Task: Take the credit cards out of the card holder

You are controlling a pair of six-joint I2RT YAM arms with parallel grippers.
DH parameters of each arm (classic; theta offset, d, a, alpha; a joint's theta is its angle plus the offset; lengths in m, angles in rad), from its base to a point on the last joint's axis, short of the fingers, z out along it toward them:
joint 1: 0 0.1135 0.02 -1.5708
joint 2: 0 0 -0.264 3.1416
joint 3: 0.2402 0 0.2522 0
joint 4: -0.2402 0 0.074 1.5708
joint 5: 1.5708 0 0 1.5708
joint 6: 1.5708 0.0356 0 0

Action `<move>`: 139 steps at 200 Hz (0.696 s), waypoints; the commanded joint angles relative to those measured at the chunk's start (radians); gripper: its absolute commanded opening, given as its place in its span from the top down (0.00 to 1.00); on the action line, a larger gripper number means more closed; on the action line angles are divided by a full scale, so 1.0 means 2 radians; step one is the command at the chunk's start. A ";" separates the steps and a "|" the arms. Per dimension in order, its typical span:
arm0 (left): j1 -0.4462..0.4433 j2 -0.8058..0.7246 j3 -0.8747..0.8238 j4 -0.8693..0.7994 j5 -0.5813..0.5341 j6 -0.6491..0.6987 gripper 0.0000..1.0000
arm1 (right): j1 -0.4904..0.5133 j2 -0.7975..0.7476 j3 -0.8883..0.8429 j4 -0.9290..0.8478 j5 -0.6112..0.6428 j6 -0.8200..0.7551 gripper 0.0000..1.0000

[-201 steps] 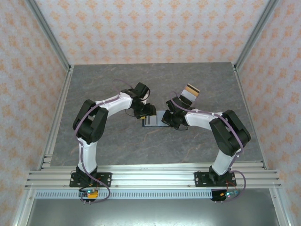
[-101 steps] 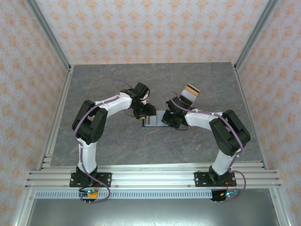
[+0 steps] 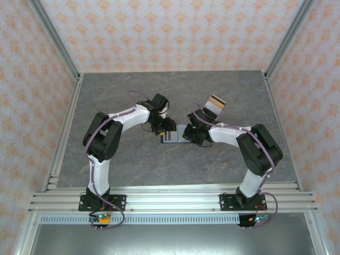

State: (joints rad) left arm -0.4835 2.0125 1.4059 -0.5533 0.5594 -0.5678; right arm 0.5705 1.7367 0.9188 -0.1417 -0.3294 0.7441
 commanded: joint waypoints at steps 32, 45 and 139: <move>-0.007 -0.019 -0.003 0.031 0.041 -0.004 0.57 | 0.003 0.019 -0.004 -0.023 0.014 0.003 0.82; -0.007 -0.020 -0.005 0.032 0.043 -0.005 0.58 | 0.002 0.016 -0.003 -0.023 0.014 0.002 0.82; -0.006 -0.047 -0.018 -0.036 -0.063 0.035 0.88 | 0.003 -0.049 -0.025 0.020 -0.048 0.020 0.74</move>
State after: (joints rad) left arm -0.4911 2.0006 1.3941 -0.5293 0.5549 -0.5636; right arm 0.5705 1.7123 0.9089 -0.1371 -0.3637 0.7551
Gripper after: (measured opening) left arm 0.138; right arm 0.229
